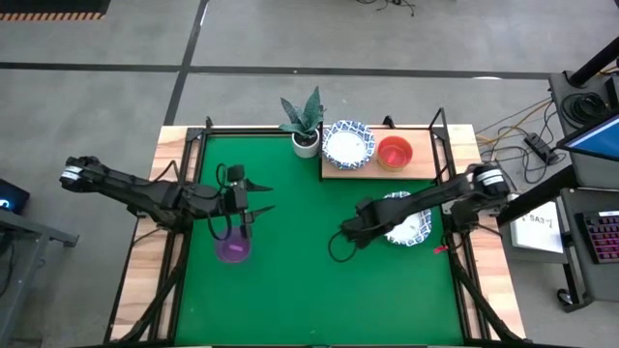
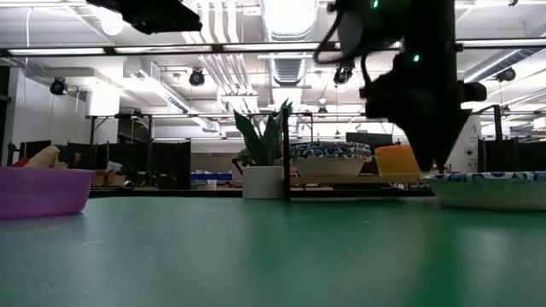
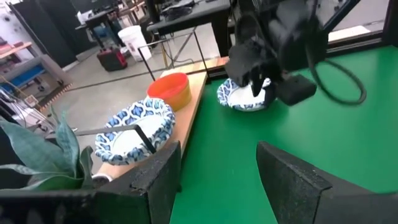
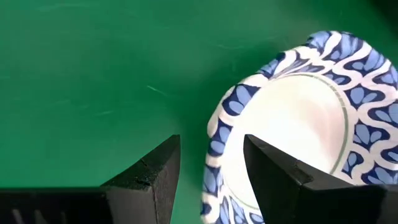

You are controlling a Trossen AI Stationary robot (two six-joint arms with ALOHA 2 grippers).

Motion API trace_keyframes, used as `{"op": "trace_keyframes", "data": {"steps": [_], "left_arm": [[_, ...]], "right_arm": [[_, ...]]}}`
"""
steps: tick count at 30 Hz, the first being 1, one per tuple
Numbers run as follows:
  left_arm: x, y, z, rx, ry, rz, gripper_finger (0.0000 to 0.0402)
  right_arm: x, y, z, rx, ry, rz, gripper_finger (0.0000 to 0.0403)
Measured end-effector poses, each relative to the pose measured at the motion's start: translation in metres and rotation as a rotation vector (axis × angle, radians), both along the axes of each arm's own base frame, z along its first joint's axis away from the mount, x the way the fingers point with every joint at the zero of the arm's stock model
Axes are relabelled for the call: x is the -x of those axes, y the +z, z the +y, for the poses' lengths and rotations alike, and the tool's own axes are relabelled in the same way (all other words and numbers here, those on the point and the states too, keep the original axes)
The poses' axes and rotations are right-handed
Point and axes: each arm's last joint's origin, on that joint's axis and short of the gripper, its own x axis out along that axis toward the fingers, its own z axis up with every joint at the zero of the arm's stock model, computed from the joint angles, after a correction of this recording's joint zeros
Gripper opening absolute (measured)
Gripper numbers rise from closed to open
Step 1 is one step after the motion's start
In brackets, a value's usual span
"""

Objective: Place and stack bowls onto a shelf
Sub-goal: Stack the white and blue bowl on top of the white and blue bowl

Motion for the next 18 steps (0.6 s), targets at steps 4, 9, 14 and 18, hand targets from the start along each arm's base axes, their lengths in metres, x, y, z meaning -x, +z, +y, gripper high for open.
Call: {"op": "trace_keyframes", "data": {"steps": [4,9,14,18], "left_arm": [[0.000,0.001,0.000,-0.006,-0.001,0.013,0.0194],[0.000,-0.002,0.000,-0.010,-0.001,0.035,0.0194],[-0.003,-0.005,-0.001,-0.012,0.000,0.051,0.0194],[-0.006,-0.007,-0.001,-0.016,0.000,0.066,0.0194]], "right_arm": [[-0.005,-0.015,-0.003,0.000,-0.007,0.069,0.0167],[-0.007,-0.025,-0.004,0.002,0.003,0.105,0.0163],[-0.008,-0.025,-0.004,0.002,0.002,0.103,0.0124],[-0.008,-0.024,-0.004,0.002,-0.005,0.097,0.0070]]}}
